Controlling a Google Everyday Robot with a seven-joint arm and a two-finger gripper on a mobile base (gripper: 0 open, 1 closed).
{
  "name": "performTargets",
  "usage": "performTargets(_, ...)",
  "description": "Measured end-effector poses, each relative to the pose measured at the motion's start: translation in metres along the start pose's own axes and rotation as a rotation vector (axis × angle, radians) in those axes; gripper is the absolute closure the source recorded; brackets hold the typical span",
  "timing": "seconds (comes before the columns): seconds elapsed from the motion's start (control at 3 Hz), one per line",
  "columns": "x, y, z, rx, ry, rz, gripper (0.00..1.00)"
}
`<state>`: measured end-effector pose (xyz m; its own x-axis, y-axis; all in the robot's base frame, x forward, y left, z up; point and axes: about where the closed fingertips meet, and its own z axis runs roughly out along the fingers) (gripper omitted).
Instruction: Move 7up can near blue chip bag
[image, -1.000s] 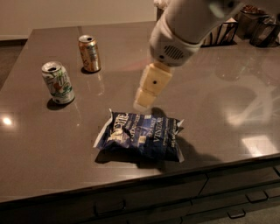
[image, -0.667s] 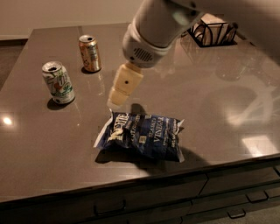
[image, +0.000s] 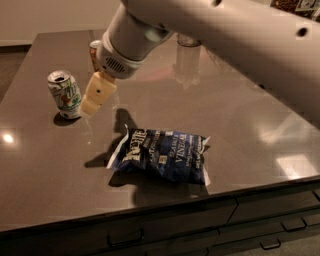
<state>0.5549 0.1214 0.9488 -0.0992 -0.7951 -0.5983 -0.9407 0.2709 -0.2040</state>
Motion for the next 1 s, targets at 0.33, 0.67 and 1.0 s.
performTargets(0.33,-0.028,0.001,0.039,-0.042,-0.031,0.016,0.00)
performTargets(0.67,-0.049,0.003,0.068,-0.073,-0.042,0.022,0.00)
performTargets(1.0,-0.066,0.002,0.088,-0.093,-0.048,0.024,0.00)
